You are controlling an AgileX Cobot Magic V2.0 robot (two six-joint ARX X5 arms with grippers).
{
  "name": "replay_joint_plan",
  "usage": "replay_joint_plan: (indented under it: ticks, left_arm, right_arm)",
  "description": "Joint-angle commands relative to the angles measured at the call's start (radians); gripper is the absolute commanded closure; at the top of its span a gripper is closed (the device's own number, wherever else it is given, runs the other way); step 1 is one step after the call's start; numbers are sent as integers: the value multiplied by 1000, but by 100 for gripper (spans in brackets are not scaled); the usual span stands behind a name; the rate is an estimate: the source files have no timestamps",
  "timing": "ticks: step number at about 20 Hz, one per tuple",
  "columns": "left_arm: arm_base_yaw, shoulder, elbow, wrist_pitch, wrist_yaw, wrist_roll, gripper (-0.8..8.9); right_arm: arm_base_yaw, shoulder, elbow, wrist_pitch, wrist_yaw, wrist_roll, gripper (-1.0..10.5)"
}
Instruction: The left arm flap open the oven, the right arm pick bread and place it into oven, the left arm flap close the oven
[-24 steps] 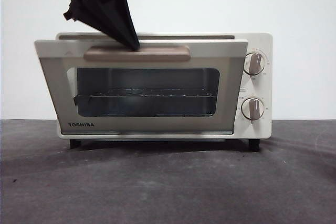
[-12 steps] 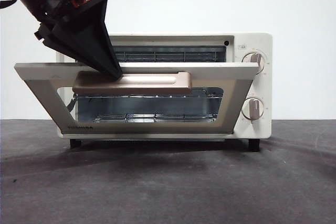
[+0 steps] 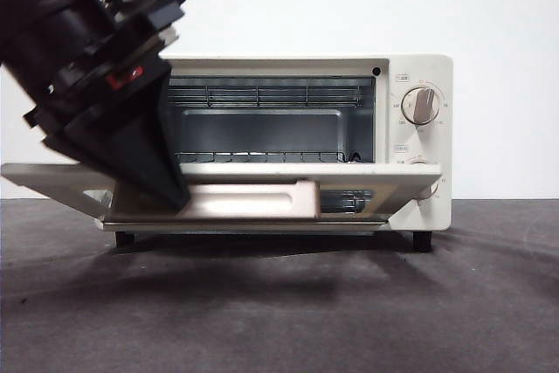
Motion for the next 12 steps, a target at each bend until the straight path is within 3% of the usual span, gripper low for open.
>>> replay_joint_plan:
  ticks: [1, 8, 12]
  left_arm:
    - [-9, 17, -11, 47, -45, -38, 805]
    - [-35, 13, -44, 49, -30, -53, 805]
    - [-35, -76, -31, 6, -27, -53, 805]
  right_arm:
    - [4, 2, 16, 14, 0, -8, 850]
    - [4, 2, 16, 14, -1, -8, 850]
    - [4, 4, 16, 13, -7, -4, 850]
